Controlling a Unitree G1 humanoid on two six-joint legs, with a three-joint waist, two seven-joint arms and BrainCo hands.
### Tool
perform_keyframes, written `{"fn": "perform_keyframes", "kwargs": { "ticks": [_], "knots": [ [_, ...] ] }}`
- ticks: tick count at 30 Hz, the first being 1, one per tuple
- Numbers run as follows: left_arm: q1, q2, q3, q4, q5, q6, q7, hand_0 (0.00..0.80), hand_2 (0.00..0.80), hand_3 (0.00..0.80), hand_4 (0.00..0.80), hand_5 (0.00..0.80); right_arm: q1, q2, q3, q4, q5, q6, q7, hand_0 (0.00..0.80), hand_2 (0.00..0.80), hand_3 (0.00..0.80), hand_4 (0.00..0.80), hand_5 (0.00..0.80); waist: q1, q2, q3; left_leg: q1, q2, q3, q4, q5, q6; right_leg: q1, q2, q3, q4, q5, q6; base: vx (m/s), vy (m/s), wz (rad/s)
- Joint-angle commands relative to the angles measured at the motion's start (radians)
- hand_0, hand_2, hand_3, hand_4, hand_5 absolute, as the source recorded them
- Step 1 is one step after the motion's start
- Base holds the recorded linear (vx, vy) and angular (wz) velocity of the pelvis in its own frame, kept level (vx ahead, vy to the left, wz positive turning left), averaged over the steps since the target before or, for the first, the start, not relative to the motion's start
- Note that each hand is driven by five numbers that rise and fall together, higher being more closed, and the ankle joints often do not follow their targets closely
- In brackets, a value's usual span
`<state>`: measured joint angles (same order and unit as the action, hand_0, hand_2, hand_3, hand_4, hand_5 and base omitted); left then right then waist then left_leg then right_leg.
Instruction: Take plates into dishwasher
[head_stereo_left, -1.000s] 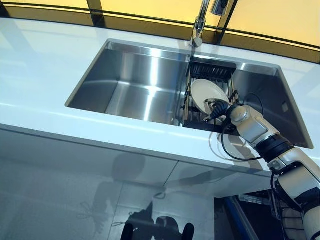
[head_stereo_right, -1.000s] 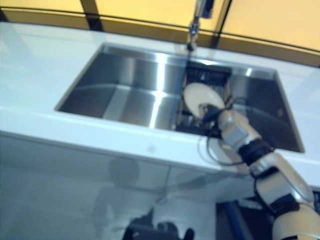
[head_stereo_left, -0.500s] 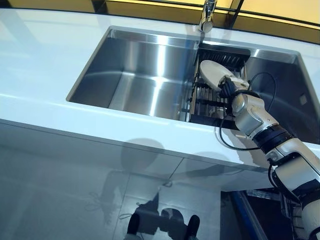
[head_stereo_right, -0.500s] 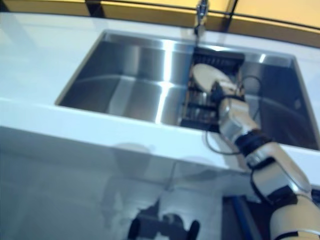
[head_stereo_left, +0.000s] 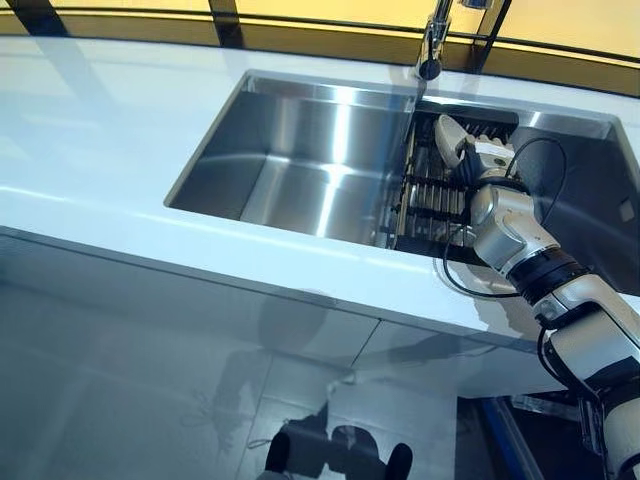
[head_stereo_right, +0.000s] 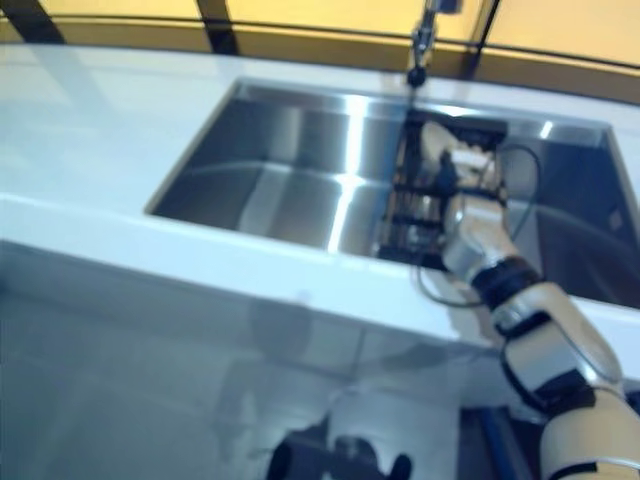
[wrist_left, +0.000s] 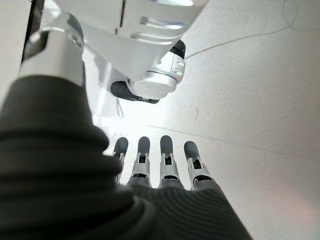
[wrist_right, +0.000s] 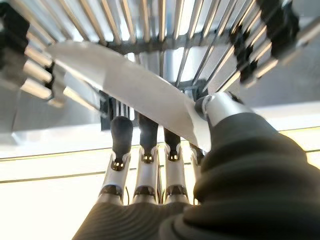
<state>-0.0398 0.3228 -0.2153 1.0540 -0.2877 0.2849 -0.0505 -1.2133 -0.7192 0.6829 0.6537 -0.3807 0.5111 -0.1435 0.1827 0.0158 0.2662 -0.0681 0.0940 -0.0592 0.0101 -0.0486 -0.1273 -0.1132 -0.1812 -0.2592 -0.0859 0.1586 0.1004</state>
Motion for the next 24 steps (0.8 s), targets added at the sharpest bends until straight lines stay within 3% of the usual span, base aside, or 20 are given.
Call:
{"fn": "perform_keyframes", "kwargs": {
  "ticks": [1,7,16,24],
  "knots": [
    [0.016,0.029,-0.106,0.056,0.062,-0.008,-0.012,0.0,0.0,0.0,0.0,0.0,-0.051,-0.096,0.036,0.049,-0.023,-0.005,-0.061,0.8,0.8,0.8,0.8,0.8,0.017,-0.037,-0.064,-0.019,-0.016,0.019,-0.097,0.119,0.018,0.082,-0.075,0.006,-0.001,-0.052,0.09,0.076,-0.022,-0.03],
    [0.035,0.035,-0.09,0.067,0.101,0.008,-0.006,0.0,0.0,0.0,0.0,0.0,-0.026,-0.129,-0.009,0.031,0.041,-0.015,-0.047,0.8,0.8,0.8,0.8,0.8,0.011,-0.056,-0.109,0.022,-0.009,0.032,-0.097,0.105,0.015,0.121,-0.071,0.008,-0.001,-0.063,0.092,0.087,-0.02,-0.03],
    [0.044,0.05,-0.053,0.114,0.151,0.019,-0.003,0.0,0.0,0.0,0.0,0.0,0.033,-0.155,-0.138,-0.049,0.377,-0.05,0.033,0.8,0.8,0.8,0.8,0.8,-0.021,-0.084,-0.174,0.093,0.004,0.065,-0.097,0.081,0.011,0.176,-0.06,0.031,-0.001,-0.081,0.091,0.094,-0.019,-0.08],
    [0.026,0.048,-0.045,0.142,0.156,0.036,-0.005,0.0,0.0,0.0,0.0,0.0,0.093,-0.122,-0.254,-0.08,0.641,-0.066,0.074,0.8,0.8,0.8,0.8,0.8,-0.052,-0.093,-0.205,0.13,0.013,0.088,-0.097,0.07,0.01,0.195,-0.054,0.053,-0.001,-0.088,0.088,0.045,-0.016,-0.14]
  ]
}}
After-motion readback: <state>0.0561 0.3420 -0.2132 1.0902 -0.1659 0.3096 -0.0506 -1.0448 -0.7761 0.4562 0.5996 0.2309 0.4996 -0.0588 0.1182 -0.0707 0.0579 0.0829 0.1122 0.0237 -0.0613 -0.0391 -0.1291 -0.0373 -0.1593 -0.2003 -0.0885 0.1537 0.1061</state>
